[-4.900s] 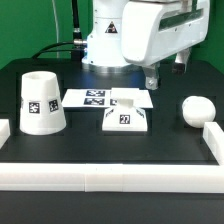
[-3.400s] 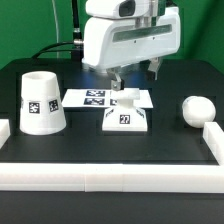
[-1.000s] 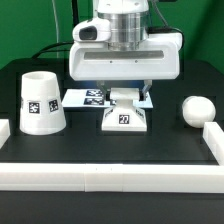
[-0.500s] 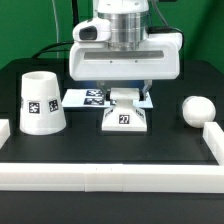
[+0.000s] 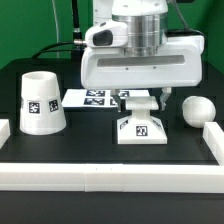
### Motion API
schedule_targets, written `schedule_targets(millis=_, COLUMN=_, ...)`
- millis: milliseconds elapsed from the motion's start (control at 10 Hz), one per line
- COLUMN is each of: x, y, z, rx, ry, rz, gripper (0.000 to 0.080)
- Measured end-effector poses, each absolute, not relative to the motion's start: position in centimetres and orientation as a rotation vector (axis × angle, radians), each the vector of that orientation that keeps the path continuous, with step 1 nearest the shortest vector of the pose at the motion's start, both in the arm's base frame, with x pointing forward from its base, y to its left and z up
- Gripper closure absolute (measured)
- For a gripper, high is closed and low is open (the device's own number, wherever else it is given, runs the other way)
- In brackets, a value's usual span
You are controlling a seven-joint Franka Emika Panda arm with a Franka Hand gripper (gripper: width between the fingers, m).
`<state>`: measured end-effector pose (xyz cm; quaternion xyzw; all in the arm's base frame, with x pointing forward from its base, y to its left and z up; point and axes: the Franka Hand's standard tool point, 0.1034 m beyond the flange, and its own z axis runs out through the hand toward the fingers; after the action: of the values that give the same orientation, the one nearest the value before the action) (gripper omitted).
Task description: Assemble lamp
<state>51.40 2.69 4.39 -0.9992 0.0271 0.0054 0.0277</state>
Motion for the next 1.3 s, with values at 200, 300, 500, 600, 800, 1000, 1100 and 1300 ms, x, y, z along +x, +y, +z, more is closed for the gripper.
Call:
schedule_targets(millis=200, x=54.1, y=3.5, z=4.4, rx=-3.078, ry=0.080, rz=0.007, gripper=0.0265)
schedule_targets(millis=300, x=55.8, y=4.1, z=4.4, rx=-3.075, ry=0.081, rz=-0.007, gripper=0.0265)
schedule_targets(millis=500, x=58.3, y=5.5, z=4.5, rx=-3.069, ry=0.094, rz=-0.036, gripper=0.0265)
schedule_targets(millis=600, x=59.3, y=6.2, z=4.5, rx=-3.066, ry=0.103, rz=-0.050, gripper=0.0265)
schedule_targets(millis=800, x=61.0, y=7.6, z=4.5, rx=-3.060, ry=0.102, rz=-0.073, gripper=0.0265)
schedule_targets(millis=1000, x=61.9, y=8.5, z=4.6, rx=-3.057, ry=0.085, rz=-0.090, gripper=0.0265)
schedule_targets(millis=1100, x=62.1, y=8.6, z=4.7, rx=-3.056, ry=0.082, rz=-0.097, gripper=0.0265)
schedule_targets(millis=1300, x=62.3, y=8.6, z=4.8, rx=-3.056, ry=0.082, rz=-0.104, gripper=0.0265)
